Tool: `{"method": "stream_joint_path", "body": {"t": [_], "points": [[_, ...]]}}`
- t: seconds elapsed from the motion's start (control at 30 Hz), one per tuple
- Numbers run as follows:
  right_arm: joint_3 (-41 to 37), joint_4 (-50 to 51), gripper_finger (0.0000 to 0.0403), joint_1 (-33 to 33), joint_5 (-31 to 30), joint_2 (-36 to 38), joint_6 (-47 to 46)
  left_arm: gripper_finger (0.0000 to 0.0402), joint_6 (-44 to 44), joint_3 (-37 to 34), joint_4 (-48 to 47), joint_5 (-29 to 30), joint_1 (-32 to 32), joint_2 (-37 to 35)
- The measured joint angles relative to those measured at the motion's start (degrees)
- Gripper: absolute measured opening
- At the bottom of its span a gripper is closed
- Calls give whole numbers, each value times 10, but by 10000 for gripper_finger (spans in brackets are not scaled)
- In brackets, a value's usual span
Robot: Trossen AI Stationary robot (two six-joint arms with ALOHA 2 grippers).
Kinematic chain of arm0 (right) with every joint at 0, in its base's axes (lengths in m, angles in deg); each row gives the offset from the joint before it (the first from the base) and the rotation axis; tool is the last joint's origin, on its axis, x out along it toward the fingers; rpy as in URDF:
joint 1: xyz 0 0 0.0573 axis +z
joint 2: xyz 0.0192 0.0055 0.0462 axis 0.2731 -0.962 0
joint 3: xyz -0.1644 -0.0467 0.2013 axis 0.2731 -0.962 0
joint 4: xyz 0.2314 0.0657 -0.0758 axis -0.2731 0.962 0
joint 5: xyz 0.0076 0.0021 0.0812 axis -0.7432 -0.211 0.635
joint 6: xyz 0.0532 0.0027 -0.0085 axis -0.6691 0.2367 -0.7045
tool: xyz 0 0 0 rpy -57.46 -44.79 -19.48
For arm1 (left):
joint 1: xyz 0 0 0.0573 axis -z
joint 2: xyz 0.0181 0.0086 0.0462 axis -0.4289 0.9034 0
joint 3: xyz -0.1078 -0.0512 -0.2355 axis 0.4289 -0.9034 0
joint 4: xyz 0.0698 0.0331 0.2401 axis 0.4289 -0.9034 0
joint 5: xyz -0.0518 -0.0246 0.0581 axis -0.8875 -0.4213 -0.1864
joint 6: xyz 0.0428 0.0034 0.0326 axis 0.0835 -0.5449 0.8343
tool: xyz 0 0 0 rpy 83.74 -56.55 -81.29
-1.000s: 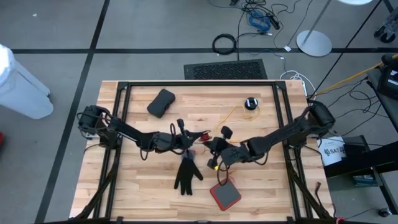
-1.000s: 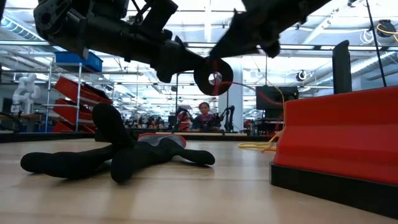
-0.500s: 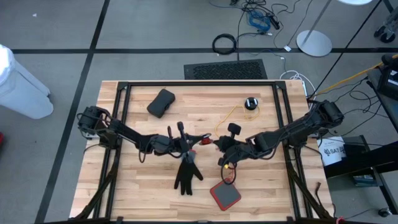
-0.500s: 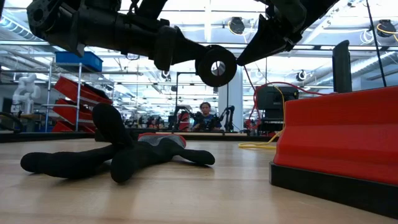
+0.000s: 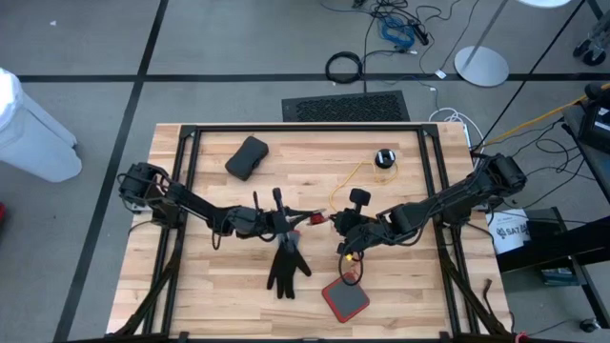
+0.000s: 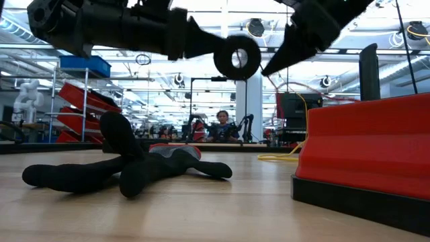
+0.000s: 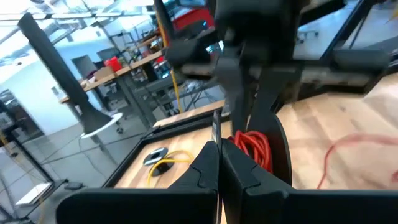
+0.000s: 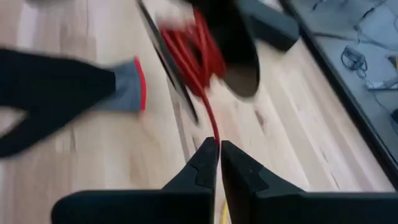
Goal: Coil cords
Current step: Coil the red wire onto the black spool
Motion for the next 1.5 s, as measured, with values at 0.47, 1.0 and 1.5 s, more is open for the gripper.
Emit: {"method": "stream_joint_path", "body": {"t": [0.47,1.0,1.5], "points": [[0,28,39,12,6,-1,-43,0,0,0,14,-1,0,-1],[-4,3,38,16,4,-3,-60,0,-11,0,41,-22,0,-20],[-4,-26,23,11,-24,-53,-55,0,-69,1,91,-76,-20,-20]]}}
